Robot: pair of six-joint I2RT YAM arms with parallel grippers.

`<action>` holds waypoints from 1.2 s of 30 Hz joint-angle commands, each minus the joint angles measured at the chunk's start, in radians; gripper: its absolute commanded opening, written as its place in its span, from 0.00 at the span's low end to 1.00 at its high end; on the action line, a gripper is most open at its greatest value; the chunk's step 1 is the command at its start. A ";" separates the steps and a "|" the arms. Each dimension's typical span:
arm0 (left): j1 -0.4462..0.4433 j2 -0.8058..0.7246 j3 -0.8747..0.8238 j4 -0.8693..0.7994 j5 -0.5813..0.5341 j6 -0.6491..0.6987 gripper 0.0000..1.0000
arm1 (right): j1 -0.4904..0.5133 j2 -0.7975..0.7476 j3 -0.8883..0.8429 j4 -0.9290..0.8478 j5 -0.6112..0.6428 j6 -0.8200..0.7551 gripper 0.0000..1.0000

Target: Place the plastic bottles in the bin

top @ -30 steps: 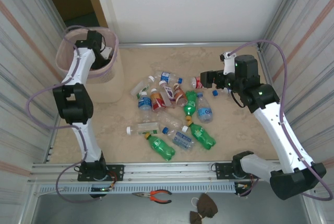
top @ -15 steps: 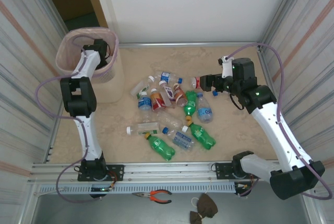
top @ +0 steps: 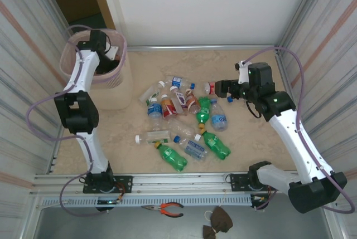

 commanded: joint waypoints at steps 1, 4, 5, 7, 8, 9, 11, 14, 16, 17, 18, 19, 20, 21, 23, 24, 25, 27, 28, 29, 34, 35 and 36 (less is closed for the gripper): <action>0.001 -0.077 0.038 -0.019 0.061 -0.017 0.79 | -0.054 0.003 -0.001 -0.024 -0.005 0.079 0.99; 0.001 -0.122 0.040 -0.021 0.071 -0.014 0.79 | -0.133 0.034 -0.002 -0.032 -0.040 0.160 0.99; 0.002 -0.136 0.040 -0.021 0.076 -0.014 0.79 | -0.156 0.047 -0.003 -0.033 -0.047 0.185 0.99; 0.002 -0.168 0.037 -0.021 0.092 -0.011 0.79 | -0.204 0.085 -0.005 -0.037 -0.056 0.250 1.00; 0.002 -0.181 0.034 -0.021 0.096 -0.011 0.79 | -0.216 0.103 -0.006 -0.037 -0.046 0.279 1.00; 0.002 -0.196 0.031 -0.021 0.099 -0.011 0.79 | -0.228 0.123 -0.009 -0.039 -0.024 0.317 1.00; 0.002 -0.228 0.021 -0.021 0.102 -0.011 0.79 | -0.239 0.167 -0.009 -0.046 0.047 0.403 1.00; 0.002 -0.286 -0.003 -0.019 0.108 -0.010 0.79 | -0.243 0.244 0.009 -0.080 0.147 0.529 0.97; 0.001 -0.330 -0.024 -0.017 0.114 -0.009 0.80 | -0.240 0.301 0.030 -0.104 0.170 0.616 0.92; 0.002 -0.346 -0.031 -0.017 0.117 -0.010 0.80 | -0.234 0.325 0.030 -0.102 0.169 0.647 0.90; 0.001 -0.364 -0.038 -0.018 0.123 -0.011 0.80 | -0.222 0.349 0.028 -0.094 0.173 0.680 0.89; 0.001 -0.381 -0.046 -0.019 0.131 -0.013 0.80 | -0.209 0.372 0.027 -0.087 0.179 0.711 0.87; 0.001 -0.394 -0.054 -0.019 0.139 -0.015 0.80 | -0.197 0.392 0.028 -0.081 0.186 0.733 0.85; 0.001 -0.409 -0.063 -0.018 0.146 -0.016 0.80 | -0.186 0.417 0.029 -0.074 0.194 0.761 0.83; 0.002 -0.435 -0.084 -0.015 0.149 -0.015 0.81 | -0.166 0.462 0.037 -0.071 0.207 0.810 0.79; 0.001 -0.446 -0.094 -0.011 0.148 -0.013 0.81 | -0.160 0.483 0.038 -0.065 0.210 0.838 0.78; 0.003 -0.454 -0.102 -0.009 0.144 -0.009 0.82 | -0.154 0.503 0.038 -0.056 0.210 0.866 0.78; 0.002 -0.465 -0.103 -0.011 0.136 -0.005 0.82 | -0.146 0.536 0.040 -0.036 0.200 0.907 0.75; 0.001 -0.469 -0.099 -0.013 0.130 -0.005 0.81 | -0.141 0.550 0.040 -0.024 0.200 0.924 0.74; 0.001 -0.475 -0.097 -0.013 0.125 -0.005 0.82 | -0.135 0.566 0.039 -0.009 0.199 0.931 0.73; 0.001 -0.497 -0.049 -0.011 0.113 -0.003 0.82 | -0.121 0.636 0.048 0.039 0.191 1.049 0.68; 0.001 -0.500 -0.037 -0.012 0.115 -0.003 0.82 | -0.119 0.648 0.048 0.049 0.192 1.068 0.68; 0.001 -0.506 -0.029 -0.011 0.120 -0.003 0.82 | -0.119 0.662 0.048 0.062 0.189 1.086 0.67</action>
